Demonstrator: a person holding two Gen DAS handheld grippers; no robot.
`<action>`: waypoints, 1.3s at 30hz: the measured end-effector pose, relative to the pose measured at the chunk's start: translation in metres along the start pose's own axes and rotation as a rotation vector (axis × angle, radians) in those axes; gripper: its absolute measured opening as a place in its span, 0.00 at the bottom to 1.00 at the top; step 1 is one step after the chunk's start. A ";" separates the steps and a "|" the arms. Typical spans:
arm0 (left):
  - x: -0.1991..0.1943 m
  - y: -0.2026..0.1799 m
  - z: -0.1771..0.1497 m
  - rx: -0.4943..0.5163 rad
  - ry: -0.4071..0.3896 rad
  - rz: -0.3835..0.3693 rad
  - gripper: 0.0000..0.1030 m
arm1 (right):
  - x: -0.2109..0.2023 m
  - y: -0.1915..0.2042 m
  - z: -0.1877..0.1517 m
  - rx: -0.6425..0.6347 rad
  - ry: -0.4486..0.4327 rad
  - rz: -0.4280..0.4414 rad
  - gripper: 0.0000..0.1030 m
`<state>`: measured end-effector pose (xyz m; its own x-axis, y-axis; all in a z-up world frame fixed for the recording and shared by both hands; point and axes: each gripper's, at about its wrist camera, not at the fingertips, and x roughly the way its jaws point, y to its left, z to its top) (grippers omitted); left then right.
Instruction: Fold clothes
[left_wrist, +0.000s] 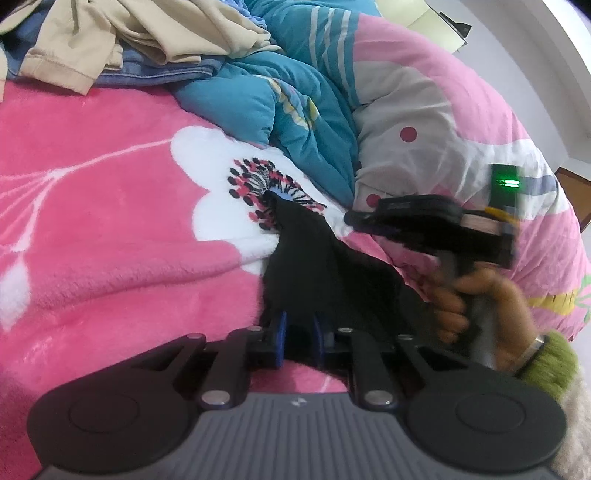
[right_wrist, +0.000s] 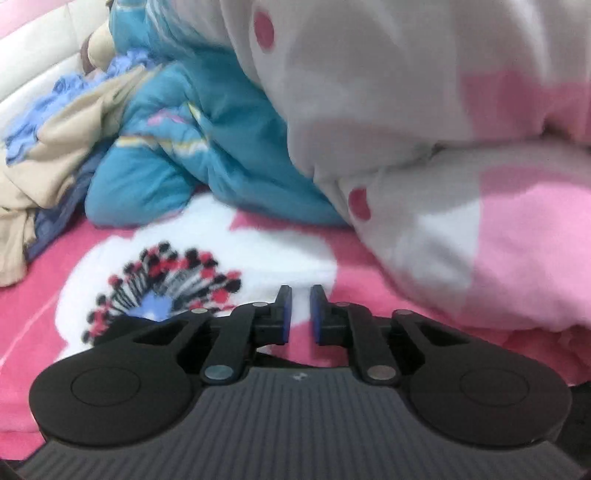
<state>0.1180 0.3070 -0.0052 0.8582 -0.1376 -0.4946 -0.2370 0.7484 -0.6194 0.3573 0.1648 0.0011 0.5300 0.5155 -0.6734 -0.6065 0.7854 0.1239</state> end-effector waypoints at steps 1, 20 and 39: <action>0.000 0.000 0.000 -0.002 0.000 0.000 0.16 | -0.009 0.002 0.000 -0.011 -0.008 0.030 0.11; -0.008 -0.013 -0.001 0.064 -0.034 0.016 0.34 | -0.332 -0.104 -0.028 0.158 -0.233 -0.128 0.13; 0.025 -0.233 -0.077 0.531 0.207 -0.183 0.54 | -0.382 -0.312 -0.225 0.681 -0.204 -0.221 0.27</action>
<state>0.1597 0.0790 0.0798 0.7443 -0.3788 -0.5500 0.2127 0.9152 -0.3424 0.2104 -0.3538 0.0553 0.7366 0.3222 -0.5947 -0.0062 0.8824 0.4705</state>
